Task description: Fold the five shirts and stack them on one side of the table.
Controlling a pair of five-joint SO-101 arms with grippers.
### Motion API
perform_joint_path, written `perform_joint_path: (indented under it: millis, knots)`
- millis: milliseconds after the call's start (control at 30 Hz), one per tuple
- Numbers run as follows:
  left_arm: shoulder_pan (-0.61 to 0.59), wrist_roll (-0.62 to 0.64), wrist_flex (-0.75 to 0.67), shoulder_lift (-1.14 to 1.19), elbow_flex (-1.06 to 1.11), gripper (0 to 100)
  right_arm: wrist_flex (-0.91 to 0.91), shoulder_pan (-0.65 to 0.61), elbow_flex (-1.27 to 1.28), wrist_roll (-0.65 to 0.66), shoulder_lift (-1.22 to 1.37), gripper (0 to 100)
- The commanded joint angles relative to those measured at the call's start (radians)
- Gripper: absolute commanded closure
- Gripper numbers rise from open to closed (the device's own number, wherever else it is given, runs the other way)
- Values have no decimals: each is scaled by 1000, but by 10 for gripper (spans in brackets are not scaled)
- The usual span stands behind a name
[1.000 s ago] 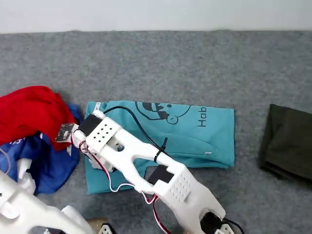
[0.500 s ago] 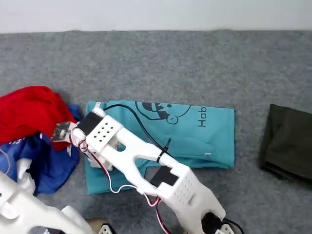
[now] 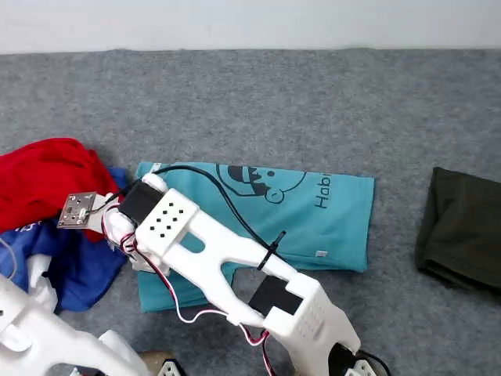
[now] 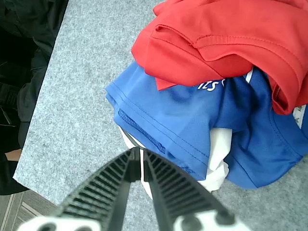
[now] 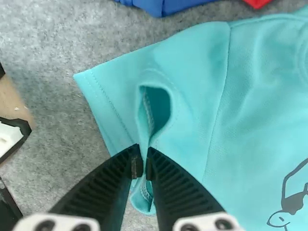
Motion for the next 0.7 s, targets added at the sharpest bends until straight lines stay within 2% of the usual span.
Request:
perform_joint_path:
  millis: [0,333,667]
  knots:
    - [2,9,-17,-25,-41,986,-16,56,-68,9,-13,987]
    - [2,9,-14,-25,-41,986,-173,259,-68,97,124,984]
    - [3,9,-14,-25,-41,986,-298,320,-68,232,154,983]
